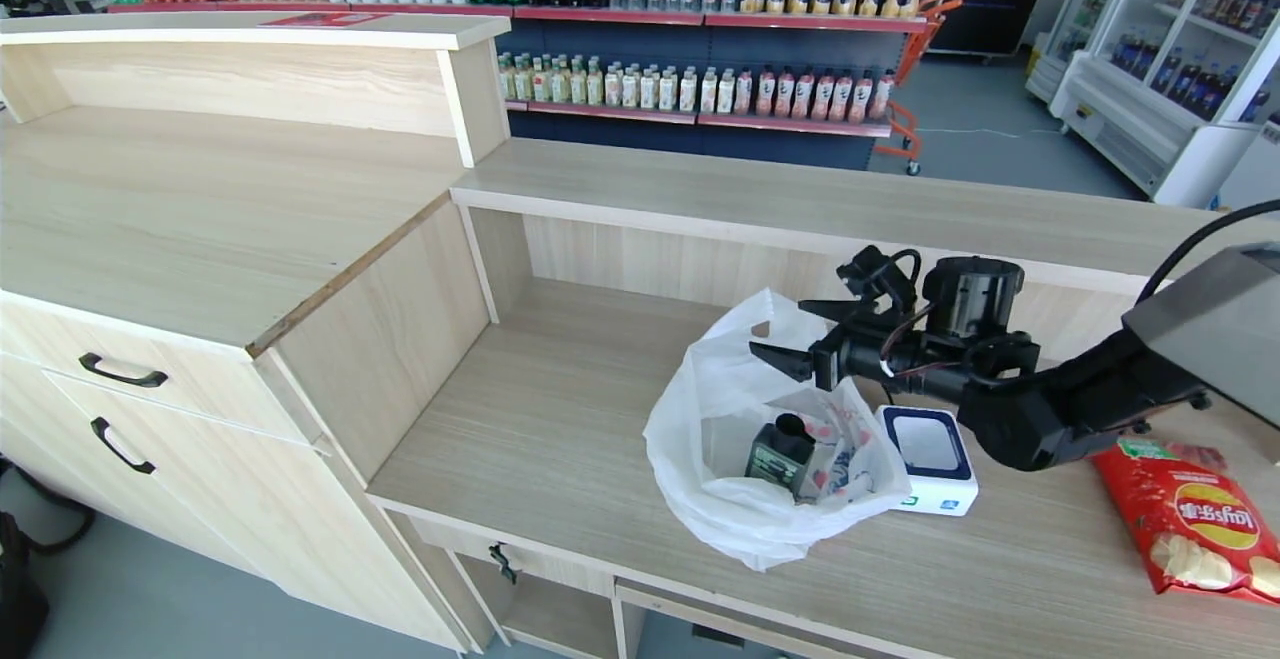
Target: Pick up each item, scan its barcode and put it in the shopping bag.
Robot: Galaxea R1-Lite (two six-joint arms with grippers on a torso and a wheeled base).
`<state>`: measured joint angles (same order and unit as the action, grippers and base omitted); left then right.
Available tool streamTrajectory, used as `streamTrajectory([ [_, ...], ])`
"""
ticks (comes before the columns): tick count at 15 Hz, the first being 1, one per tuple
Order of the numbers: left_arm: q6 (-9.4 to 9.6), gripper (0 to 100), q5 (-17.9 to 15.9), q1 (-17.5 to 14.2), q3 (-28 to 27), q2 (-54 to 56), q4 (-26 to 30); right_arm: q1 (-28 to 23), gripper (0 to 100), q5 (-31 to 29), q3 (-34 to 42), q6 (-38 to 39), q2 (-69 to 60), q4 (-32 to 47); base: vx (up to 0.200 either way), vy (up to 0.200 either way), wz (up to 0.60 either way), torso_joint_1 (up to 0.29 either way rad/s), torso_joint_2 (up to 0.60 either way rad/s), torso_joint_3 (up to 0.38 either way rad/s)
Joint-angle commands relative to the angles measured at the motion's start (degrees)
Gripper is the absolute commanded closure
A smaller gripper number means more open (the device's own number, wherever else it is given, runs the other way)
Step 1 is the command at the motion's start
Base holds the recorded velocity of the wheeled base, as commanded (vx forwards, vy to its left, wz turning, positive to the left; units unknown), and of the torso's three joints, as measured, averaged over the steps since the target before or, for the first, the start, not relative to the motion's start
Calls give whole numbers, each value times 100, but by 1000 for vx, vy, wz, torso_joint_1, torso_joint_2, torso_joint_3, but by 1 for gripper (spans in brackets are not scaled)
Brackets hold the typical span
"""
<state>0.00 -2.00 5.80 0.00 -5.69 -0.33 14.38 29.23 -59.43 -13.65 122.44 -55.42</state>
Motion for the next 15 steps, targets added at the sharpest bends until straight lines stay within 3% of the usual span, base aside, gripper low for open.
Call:
streamTrajectory([
  [1,0,100,-2,0,0,-2,-2,-15,0,-5,37,-41,-854,-4,0,0,0,0,0,0],
  [3,0,100,-2,0,0,-2,-2,-164,0,3,98,-102,-1240,84,0,0,0,0,0,0],
  [5,0,100,-2,0,0,-2,-2,-560,0,3,344,-516,-1741,330,0,0,-600,2,2,5],
  [7,0,100,-2,0,0,-2,-2,-858,0,478,423,-770,-1908,339,0,0,-600,-10,0,5],
  [8,0,100,-2,0,0,-2,-11,-1122,0,1041,397,-902,-1979,304,0,0,-600,12,7,2],
  [9,0,100,-2,0,0,-2,-2,-1210,0,1128,362,-1060,-2031,330,0,0,-600,17,2,2],
  [13,0,100,-2,0,0,-2,-2,-1315,0,1067,318,-1096,-2163,690,0,0,-600,-1,2,1],
  [15,0,100,-2,0,0,-2,-2,-1351,0,619,335,-1104,-2260,1226,0,0,-600,2,-2,5],
])
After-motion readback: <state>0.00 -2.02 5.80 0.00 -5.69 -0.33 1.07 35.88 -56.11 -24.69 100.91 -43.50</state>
